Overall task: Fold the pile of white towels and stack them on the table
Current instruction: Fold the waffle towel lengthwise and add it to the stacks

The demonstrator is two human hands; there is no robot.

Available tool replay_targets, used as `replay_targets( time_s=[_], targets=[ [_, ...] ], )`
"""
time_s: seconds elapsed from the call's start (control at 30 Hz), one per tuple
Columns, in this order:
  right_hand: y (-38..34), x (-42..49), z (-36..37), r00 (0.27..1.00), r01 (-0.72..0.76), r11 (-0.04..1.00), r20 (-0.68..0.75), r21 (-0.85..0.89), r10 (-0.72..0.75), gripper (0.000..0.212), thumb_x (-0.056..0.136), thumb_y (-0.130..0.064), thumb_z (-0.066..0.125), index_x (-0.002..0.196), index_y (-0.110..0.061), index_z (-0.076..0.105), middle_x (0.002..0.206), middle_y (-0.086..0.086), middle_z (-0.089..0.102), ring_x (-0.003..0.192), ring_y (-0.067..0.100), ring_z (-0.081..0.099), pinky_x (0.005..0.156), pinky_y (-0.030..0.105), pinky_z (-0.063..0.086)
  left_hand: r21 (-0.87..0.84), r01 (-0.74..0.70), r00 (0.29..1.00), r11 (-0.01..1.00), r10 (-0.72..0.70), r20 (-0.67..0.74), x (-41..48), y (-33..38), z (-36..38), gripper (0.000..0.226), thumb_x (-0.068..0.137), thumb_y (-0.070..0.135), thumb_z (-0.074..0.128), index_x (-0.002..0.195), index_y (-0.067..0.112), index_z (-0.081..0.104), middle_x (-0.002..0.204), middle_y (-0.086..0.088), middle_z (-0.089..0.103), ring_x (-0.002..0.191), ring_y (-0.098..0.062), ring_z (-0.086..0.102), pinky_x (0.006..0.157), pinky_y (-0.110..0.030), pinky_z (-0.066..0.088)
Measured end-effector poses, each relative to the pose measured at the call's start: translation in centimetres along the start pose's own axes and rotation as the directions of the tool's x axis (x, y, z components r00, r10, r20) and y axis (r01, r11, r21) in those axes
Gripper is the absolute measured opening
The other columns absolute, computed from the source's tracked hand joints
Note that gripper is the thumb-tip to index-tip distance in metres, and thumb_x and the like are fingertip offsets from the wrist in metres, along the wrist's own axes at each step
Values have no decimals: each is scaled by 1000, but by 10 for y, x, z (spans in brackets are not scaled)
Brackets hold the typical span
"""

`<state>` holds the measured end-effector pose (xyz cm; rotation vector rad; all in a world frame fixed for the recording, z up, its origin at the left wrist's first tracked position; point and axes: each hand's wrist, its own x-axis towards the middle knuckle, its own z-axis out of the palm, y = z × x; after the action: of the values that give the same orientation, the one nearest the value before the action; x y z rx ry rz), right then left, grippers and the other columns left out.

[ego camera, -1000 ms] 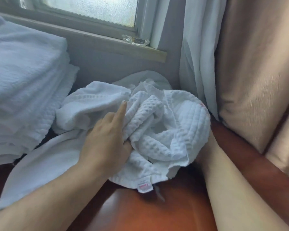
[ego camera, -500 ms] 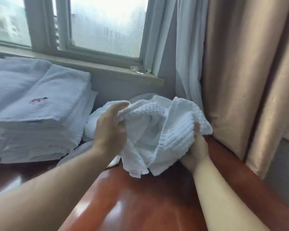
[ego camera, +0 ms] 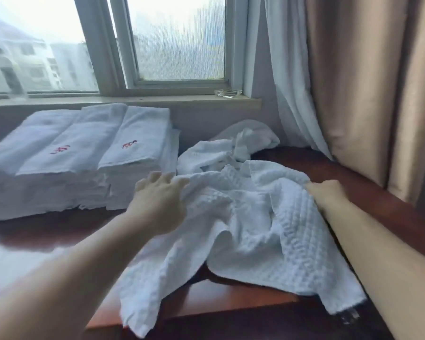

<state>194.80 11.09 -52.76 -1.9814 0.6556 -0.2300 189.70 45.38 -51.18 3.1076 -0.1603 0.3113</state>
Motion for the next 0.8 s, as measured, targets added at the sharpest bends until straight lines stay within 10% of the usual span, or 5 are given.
replay_targets(
  time_s=[0.1,0.2,0.33,0.53,0.8],
  targets=[
    [-25,-31,1,908,309,946,-266,-99,-324,41,82,-31,56,120,-19,63,124,11,64,115,35,56,97,37,44,-95,-147,989,985,147,-13,-3,13,19,48,96,49,47,142,37,44,154,4,38,140,-24,35,113,-43,33],
    [-43,-74,20,757,628,738,-24,-245,-652,17,86,-27,56,93,-23,70,88,-3,72,90,24,65,78,34,52,-43,-106,993,993,108,42,-3,22,38,62,94,63,40,149,34,38,166,-2,18,150,-25,20,119,-46,21],
    [-19,-100,72,824,502,773,487,-387,-291,20,94,-23,51,93,-11,67,92,9,74,82,26,73,64,31,55,-58,-216,971,975,208,-114,-16,35,63,68,93,58,40,153,27,30,164,-1,17,147,-25,20,117,-40,20],
    [23,-73,82,889,422,601,182,-679,-419,41,100,-39,33,133,-17,45,135,13,52,117,33,50,92,46,44,-182,-224,970,957,237,55,-33,20,82,78,95,62,35,160,37,1,165,13,14,148,-14,17,120,-38,20],
    [5,-33,35,951,269,368,184,-890,-250,46,104,-42,23,136,-35,56,139,8,58,127,32,53,89,44,42,-145,-209,973,967,221,72,-9,42,43,39,98,57,38,121,36,62,122,3,63,118,-24,54,83,-35,41]
  ],
)
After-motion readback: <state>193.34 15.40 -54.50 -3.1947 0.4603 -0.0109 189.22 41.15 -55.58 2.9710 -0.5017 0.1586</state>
